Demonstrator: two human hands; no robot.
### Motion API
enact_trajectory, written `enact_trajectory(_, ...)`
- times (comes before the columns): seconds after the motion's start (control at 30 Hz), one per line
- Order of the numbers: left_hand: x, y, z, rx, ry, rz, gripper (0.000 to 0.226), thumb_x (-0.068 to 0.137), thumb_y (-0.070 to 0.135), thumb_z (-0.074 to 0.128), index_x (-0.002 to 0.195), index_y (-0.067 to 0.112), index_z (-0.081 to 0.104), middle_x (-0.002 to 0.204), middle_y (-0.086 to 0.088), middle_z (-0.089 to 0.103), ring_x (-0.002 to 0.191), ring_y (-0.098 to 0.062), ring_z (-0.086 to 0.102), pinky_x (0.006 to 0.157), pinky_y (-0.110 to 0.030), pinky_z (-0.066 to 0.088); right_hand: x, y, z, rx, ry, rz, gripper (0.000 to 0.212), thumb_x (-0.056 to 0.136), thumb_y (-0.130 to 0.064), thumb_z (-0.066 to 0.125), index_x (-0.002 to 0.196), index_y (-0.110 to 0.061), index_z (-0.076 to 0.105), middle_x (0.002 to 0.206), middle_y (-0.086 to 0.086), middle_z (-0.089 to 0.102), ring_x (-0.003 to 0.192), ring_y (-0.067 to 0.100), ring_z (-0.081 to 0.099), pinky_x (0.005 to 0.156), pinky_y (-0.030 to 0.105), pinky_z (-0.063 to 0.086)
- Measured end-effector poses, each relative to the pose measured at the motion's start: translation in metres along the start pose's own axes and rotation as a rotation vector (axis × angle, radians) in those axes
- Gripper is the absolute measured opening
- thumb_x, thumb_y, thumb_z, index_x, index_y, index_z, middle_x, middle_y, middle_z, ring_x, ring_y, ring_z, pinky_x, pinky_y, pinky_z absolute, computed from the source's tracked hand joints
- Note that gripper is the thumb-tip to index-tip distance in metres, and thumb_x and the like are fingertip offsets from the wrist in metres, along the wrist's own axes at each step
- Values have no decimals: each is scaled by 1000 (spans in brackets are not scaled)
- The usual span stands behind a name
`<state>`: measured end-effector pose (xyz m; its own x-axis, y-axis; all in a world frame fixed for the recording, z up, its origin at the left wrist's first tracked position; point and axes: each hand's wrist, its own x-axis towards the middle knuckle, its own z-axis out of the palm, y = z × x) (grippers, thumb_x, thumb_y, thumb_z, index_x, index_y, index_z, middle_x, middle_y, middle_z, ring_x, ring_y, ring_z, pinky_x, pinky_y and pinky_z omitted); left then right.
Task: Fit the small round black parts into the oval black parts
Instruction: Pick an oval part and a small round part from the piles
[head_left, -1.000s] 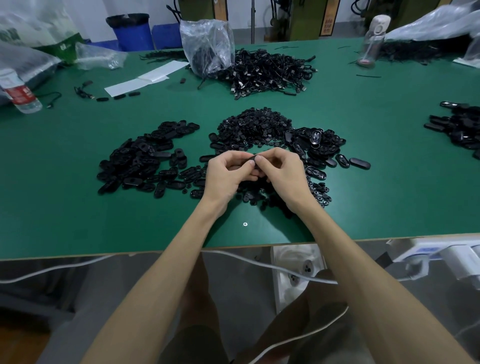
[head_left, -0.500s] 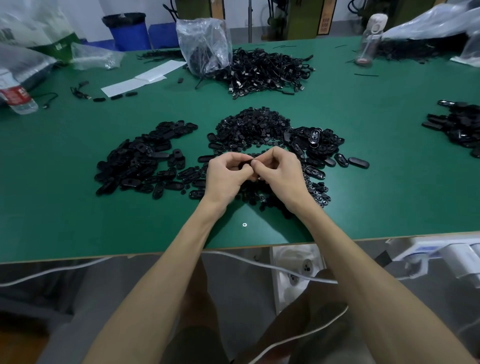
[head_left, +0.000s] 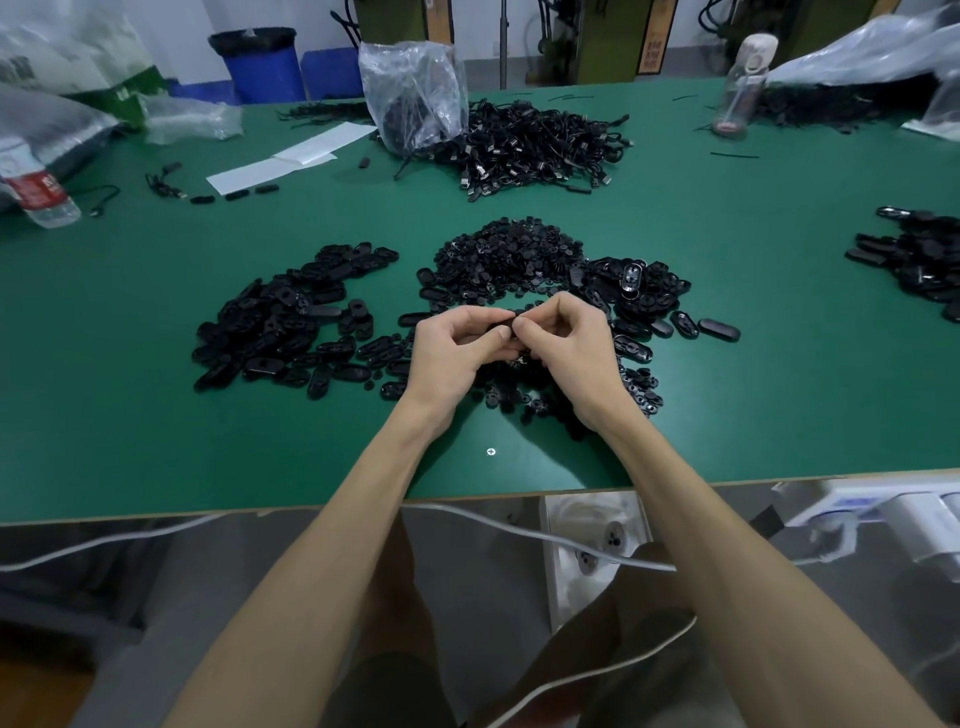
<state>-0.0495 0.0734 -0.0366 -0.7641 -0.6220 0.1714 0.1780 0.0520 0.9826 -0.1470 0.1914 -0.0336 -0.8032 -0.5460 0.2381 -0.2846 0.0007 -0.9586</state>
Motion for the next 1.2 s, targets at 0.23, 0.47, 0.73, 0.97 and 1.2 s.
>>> enact_trajectory(0.23, -1, 0, 3, 53, 85, 73, 14, 99, 4, 67, 112, 4, 73, 105, -14, 77, 95, -25, 78, 82, -36, 64, 0, -3, 0, 7, 44, -6, 7, 96, -21, 69, 94, -15, 69, 77, -1, 66, 67, 9, 56, 62, 25, 46)
enact_trajectory(0.47, 8, 16, -14, 410, 307, 32, 27, 101, -2, 53, 107, 17, 71, 106, 0, 71, 80, -6, 71, 71, -24, 59, 7, -3, -7, 462, 396, 243, 10, 104, -8, 56, 111, -1, 54, 80, 7, 70, 60, 9, 62, 55, 21, 50)
enact_trajectory(0.73, 31, 19, -80, 1368, 374, -64, 22, 103, 11, 56, 120, 1, 66, 128, -19, 60, 124, -36, 47, 106, -44, 39, 8, -6, -5, 667, 643, 243, 7, 107, -8, 49, 105, -12, 44, 94, 11, 68, 71, 14, 74, 66, 21, 56)
enact_trajectory(0.97, 45, 22, -86, 1489, 280, -146, 30, 102, 28, 65, 113, 1, 71, 120, -23, 67, 119, -42, 55, 104, -50, 44, 12, -1, -4, 498, 580, 337, 70, 102, -22, 64, 159, -14, 24, 135, -6, 60, 117, 9, 67, 110, 33, 47)
enact_trajectory(1.2, 41, 27, -85, 1490, 282, -107, 22, 102, 4, 54, 81, -1, 58, 103, -27, 67, 104, -44, 58, 91, -51, 46, 10, 5, -2, 392, 523, 210, 77, 100, -9, 55, 164, -30, 18, 160, 3, 40, 118, -10, 59, 68, 1, 45)
